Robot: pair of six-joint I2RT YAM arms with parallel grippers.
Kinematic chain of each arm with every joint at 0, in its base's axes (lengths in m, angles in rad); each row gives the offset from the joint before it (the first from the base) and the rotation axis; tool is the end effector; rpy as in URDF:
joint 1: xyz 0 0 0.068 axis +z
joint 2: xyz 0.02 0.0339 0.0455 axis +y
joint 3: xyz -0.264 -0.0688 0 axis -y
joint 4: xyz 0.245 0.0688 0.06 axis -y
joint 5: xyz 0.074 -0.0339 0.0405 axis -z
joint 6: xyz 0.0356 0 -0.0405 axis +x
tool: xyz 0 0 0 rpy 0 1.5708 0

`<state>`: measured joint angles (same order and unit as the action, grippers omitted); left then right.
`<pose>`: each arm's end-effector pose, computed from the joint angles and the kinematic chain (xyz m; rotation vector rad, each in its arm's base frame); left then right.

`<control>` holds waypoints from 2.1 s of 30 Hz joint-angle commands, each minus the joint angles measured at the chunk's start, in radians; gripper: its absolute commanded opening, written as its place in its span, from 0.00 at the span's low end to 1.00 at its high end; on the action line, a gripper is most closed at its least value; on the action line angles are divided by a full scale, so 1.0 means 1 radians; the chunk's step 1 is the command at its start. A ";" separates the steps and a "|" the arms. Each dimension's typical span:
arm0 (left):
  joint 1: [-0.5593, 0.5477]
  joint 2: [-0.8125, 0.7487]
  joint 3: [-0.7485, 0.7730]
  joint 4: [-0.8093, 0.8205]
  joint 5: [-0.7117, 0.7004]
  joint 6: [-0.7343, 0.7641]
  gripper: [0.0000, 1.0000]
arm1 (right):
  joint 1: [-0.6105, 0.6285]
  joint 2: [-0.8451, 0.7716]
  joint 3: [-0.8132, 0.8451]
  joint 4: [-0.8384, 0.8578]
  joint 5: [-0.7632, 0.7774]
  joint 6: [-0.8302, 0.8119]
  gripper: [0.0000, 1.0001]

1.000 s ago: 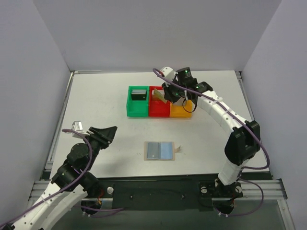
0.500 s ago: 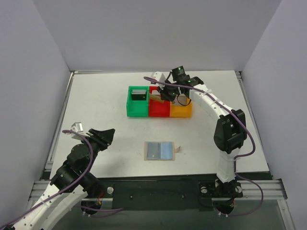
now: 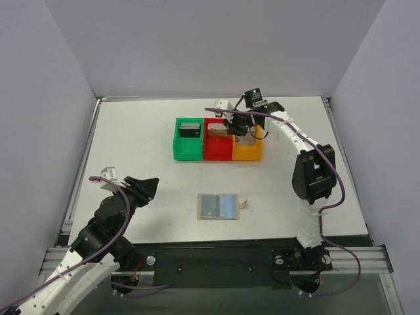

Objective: Take the credit cards out of the card holder
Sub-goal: Place the credit card in the storage box.

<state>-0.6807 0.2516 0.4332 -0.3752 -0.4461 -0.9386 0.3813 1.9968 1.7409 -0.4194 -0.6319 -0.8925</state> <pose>0.0863 -0.0501 0.2621 -0.5589 1.7240 -0.7829 0.4205 0.1912 0.2857 -1.5144 1.4926 0.4093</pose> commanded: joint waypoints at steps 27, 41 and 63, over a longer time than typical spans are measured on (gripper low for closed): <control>0.003 0.078 -0.021 0.055 0.009 0.075 0.50 | 0.019 0.250 0.263 -0.085 -0.011 -0.252 0.00; 0.003 0.078 -0.031 0.058 0.009 0.084 0.50 | 0.028 0.307 0.264 -0.059 0.052 -0.243 0.00; 0.004 0.081 -0.044 0.067 0.021 0.086 0.50 | 0.037 0.316 0.236 0.011 0.120 -0.178 0.00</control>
<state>-0.6807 0.3313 0.3927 -0.3515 -0.4351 -0.8734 0.4122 2.3051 1.9839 -0.4229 -0.5266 -1.0927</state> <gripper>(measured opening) 0.500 0.002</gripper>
